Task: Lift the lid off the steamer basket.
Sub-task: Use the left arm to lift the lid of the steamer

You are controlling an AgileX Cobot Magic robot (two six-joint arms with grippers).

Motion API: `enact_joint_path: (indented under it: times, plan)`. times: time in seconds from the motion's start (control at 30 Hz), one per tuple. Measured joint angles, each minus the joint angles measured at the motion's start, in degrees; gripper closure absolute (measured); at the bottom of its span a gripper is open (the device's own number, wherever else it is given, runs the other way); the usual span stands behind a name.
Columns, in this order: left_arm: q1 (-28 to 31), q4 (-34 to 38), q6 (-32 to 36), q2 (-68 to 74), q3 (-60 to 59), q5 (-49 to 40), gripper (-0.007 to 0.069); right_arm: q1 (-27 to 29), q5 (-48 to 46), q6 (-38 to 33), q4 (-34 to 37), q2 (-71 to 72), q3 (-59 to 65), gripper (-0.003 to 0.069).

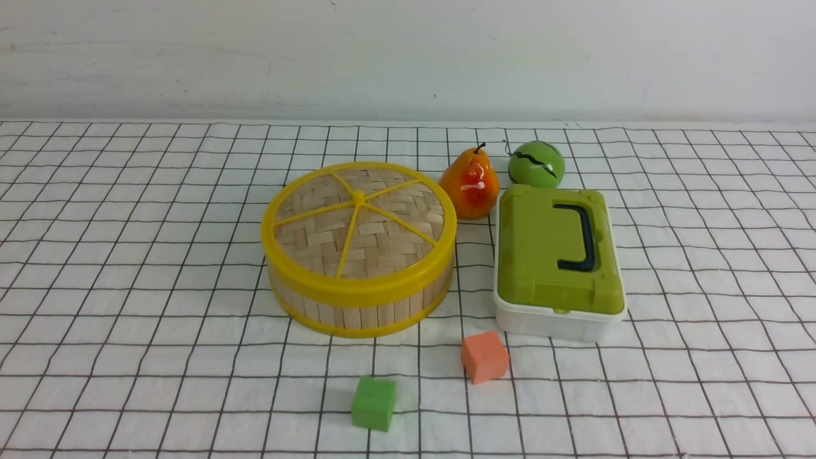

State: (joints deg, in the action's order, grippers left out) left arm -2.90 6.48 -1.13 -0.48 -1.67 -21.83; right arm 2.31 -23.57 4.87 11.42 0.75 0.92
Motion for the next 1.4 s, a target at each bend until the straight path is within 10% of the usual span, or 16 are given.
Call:
enact_joint_path:
  times: [1.4]
  plan:
    - [0.0,0.0,0.0,0.0,0.0,0.0,0.0578,0.0,0.0,0.0,0.0,0.0,0.0,0.0419]
